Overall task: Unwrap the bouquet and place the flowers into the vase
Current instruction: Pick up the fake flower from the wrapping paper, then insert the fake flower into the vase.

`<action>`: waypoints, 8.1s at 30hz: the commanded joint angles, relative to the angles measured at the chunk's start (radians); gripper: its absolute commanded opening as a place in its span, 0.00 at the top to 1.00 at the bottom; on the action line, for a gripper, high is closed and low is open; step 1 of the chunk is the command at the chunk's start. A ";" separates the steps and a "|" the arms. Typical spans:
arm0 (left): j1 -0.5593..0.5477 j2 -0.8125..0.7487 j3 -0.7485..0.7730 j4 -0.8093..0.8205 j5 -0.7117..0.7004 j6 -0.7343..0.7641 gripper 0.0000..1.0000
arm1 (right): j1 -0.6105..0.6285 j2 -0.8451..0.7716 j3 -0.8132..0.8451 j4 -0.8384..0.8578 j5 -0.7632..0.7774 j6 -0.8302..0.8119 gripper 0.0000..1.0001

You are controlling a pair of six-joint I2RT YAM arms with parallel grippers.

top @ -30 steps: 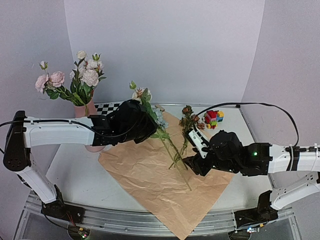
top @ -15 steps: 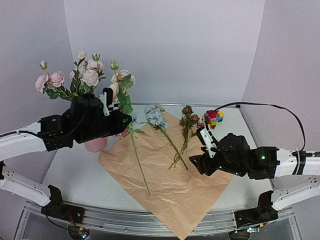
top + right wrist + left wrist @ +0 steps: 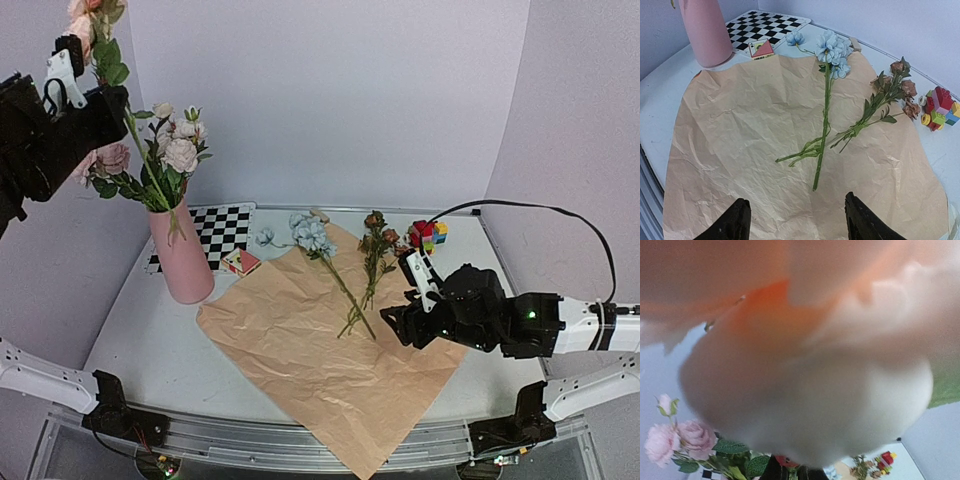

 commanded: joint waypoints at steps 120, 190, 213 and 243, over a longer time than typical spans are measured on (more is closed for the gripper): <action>0.619 0.117 -0.231 0.226 0.568 0.204 1.00 | 0.004 0.086 0.085 0.028 0.009 -0.010 0.35; 0.619 0.104 -0.184 0.081 0.567 0.072 1.00 | 0.003 0.028 0.051 0.031 -0.005 0.011 0.35; 0.619 -0.024 -0.472 0.114 0.418 -0.061 0.97 | 0.004 -0.009 0.041 0.024 -0.019 0.025 0.35; 0.619 -0.134 -0.553 0.020 0.605 -0.233 0.51 | 0.004 -0.016 0.043 0.011 -0.014 0.028 0.34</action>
